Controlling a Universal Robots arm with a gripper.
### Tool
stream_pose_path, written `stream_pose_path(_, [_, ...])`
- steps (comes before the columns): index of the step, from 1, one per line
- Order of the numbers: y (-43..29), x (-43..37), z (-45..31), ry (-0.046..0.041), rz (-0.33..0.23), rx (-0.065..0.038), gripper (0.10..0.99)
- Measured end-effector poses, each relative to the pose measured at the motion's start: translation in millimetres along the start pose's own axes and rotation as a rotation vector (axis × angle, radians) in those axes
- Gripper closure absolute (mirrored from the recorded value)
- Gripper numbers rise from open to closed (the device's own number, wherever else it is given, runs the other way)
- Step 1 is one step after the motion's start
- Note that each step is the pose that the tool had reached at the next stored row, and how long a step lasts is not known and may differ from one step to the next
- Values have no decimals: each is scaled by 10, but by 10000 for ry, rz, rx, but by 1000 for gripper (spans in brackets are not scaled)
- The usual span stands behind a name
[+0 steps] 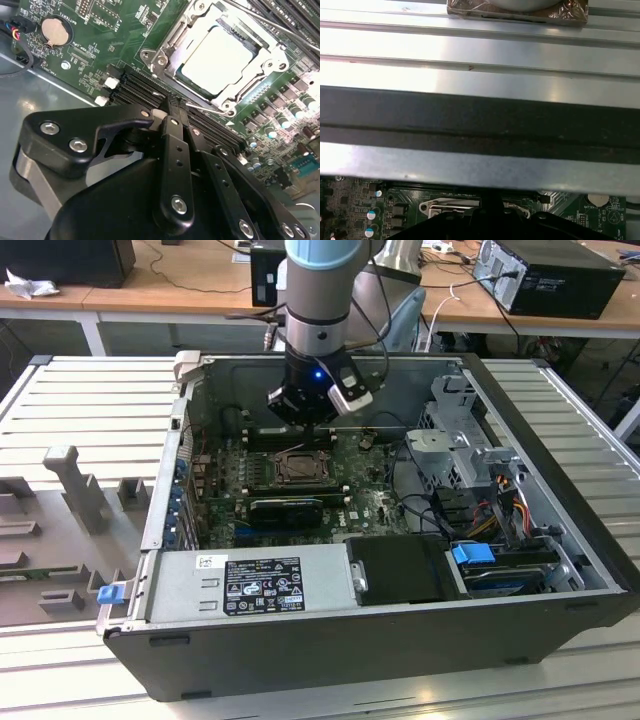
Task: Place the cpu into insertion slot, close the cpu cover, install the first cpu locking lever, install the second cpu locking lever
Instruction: 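Install the first cpu locking lever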
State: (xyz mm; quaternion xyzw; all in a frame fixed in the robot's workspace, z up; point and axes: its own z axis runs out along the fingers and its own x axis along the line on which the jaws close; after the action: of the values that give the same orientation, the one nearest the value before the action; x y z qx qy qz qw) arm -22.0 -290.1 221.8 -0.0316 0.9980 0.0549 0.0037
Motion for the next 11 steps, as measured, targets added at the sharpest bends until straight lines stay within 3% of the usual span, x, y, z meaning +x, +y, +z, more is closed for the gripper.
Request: stream_pose_path(11, [-8,-27,81,0,-1,8,980])
